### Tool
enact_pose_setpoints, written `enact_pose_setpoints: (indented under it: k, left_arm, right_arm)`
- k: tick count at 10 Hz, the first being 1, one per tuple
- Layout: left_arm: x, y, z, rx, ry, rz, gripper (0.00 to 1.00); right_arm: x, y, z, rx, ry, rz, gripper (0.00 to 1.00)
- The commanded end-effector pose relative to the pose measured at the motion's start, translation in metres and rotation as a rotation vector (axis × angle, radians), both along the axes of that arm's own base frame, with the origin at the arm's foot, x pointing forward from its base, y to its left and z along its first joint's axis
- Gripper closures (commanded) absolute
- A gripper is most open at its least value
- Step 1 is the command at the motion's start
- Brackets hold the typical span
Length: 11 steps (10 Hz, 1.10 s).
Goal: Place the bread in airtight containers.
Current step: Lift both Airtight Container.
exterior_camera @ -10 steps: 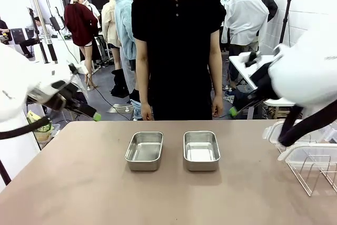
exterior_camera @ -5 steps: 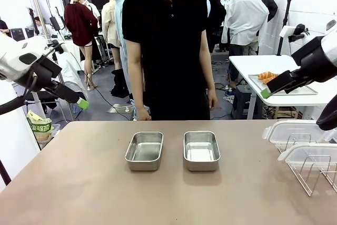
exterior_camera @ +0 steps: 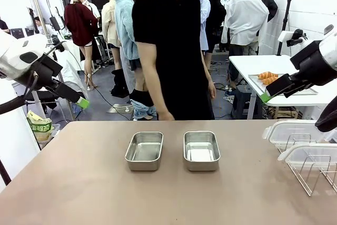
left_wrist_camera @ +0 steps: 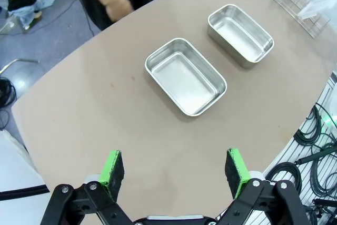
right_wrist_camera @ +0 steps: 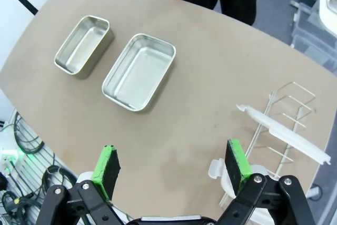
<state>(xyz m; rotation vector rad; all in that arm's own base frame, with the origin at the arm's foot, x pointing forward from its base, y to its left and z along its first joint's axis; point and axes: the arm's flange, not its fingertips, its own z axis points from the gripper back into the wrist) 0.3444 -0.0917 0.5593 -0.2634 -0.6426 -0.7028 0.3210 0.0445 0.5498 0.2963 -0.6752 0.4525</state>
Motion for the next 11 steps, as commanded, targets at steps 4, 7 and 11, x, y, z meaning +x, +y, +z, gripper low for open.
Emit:
enact_pose_setpoints:
  k: [4,7,11]
  left_arm:
    - [0.0009,0.0011,-0.0006,-0.013,0.006,-0.008,0.0]
    - [0.0009,0.0011,-0.0006,-0.013,0.006,-0.008,0.0]
    - [0.0009,0.0011,-0.0006,-0.013,0.006,-0.008,0.0]
  right_arm:
    - [-0.0004,0.0005,0.0012,0.007,-0.006,0.004,0.0]
    - [-0.0004,0.0005,0.0012,0.007,-0.006,0.004,0.0]
    - [-0.0004,0.0005,0.0012,0.007,-0.006,0.004,0.0]
